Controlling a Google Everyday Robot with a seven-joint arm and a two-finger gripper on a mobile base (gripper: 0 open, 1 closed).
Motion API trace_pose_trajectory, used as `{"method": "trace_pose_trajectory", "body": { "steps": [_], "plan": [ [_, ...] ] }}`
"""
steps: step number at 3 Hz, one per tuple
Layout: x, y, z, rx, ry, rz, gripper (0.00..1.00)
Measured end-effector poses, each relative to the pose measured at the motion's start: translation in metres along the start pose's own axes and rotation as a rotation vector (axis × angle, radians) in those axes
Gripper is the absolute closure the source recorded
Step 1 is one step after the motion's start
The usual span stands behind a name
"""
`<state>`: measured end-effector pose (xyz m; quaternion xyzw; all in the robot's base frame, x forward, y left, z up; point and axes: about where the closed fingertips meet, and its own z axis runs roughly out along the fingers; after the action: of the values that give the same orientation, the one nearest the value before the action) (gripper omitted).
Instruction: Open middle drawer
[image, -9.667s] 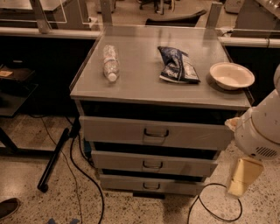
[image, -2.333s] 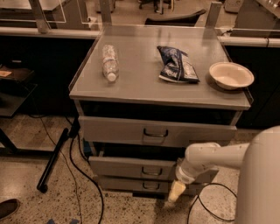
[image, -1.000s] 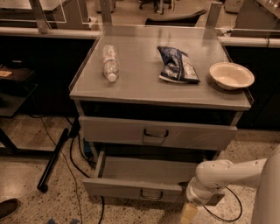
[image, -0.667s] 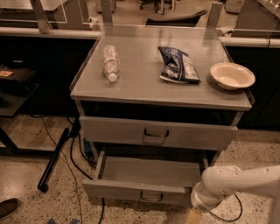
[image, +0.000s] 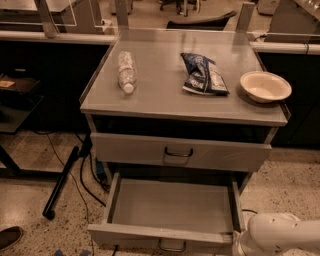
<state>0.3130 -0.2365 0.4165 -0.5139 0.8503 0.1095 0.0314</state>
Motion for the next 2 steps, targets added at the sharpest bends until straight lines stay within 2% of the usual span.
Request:
{"method": "trace_pose_trajectory", "body": {
  "steps": [1, 2],
  "plan": [
    [0.016, 0.017, -0.003, -0.029, 0.018, -0.001, 0.00],
    [0.041, 0.050, -0.020, -0.037, 0.011, 0.013, 0.00]
  ]
}}
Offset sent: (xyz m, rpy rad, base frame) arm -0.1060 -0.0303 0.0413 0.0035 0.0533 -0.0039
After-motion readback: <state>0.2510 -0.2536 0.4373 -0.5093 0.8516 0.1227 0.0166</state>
